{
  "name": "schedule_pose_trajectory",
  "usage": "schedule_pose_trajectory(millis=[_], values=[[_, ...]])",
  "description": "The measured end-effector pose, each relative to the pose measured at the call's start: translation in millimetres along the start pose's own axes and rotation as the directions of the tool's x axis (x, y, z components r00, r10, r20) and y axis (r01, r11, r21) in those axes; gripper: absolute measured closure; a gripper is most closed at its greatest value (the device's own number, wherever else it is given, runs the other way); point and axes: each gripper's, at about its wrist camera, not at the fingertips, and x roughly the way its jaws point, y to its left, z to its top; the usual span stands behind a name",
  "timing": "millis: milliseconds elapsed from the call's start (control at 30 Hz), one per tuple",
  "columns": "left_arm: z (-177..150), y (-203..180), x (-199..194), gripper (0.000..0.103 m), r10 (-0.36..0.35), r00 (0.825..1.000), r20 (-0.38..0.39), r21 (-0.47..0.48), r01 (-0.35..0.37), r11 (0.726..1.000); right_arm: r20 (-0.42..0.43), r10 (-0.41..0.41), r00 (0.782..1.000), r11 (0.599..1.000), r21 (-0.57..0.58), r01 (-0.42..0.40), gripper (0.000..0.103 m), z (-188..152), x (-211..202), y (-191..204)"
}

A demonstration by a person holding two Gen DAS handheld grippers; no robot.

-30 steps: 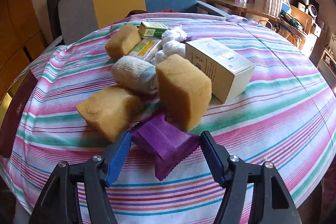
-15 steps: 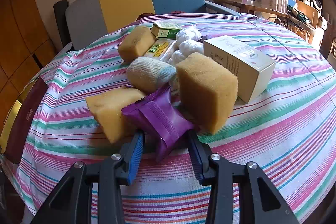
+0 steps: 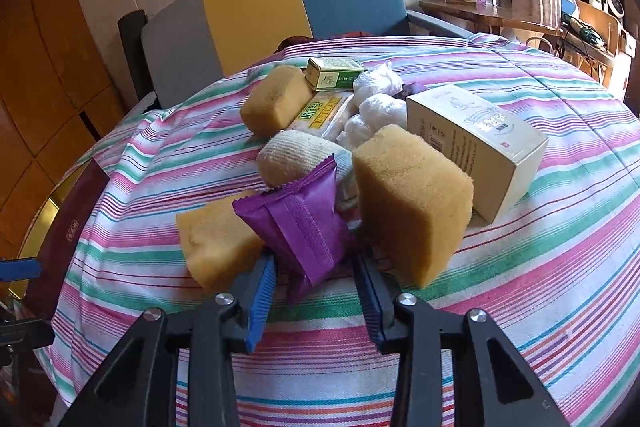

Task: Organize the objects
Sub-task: 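Grasp the purple packet with the right gripper while the left gripper grasps a yellow sponge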

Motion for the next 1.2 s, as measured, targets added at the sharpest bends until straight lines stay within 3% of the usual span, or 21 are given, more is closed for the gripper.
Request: schedule_pose_trajectory(millis=[200,300,433,633,800,967,1200], values=[[20.6,-6.5,19.3,0.0,-0.056,0.998,0.009,-0.044,0.056,0.997,0.021,0.029,0.999,0.997,0.071,-0.031,0.077,-9.7,-2.3,-7.5],[31.4,-17.6,32.5,0.0,-0.083,0.996,0.013,-0.014,0.083,0.996,0.03,0.053,0.998,0.997,0.063,-0.054,0.077,-10.7,-6.7,-7.3],[40.8,-37.7,42.2,0.0,-0.055,0.998,0.034,0.134,0.05,0.99,0.039,-0.016,0.999,0.999,-0.041,0.018,0.056,1.0,-9.0,-0.3],[39.9,-23.6,49.0,0.0,-0.088,0.996,0.03,0.075,0.086,0.993,-0.003,0.003,1.0,0.991,-0.135,-0.003,0.056,16.1,11.4,6.6],[44.7,-23.9,49.3,0.0,-0.072,0.996,0.06,0.065,0.068,0.996,0.025,0.067,0.997,0.998,0.006,-0.067,0.063,17.5,6.9,-6.7],[55.0,-38.1,56.9,0.0,-0.103,0.991,0.087,0.081,0.096,0.992,0.039,0.102,0.994,0.988,0.111,-0.106,0.068,4.2,-16.0,-19.3],[66.7,-67.6,79.4,0.002,-0.088,0.991,0.103,0.156,0.072,0.985,0.035,0.086,0.996,0.964,0.249,-0.092,0.069,-11.7,-39.4,-42.3]])
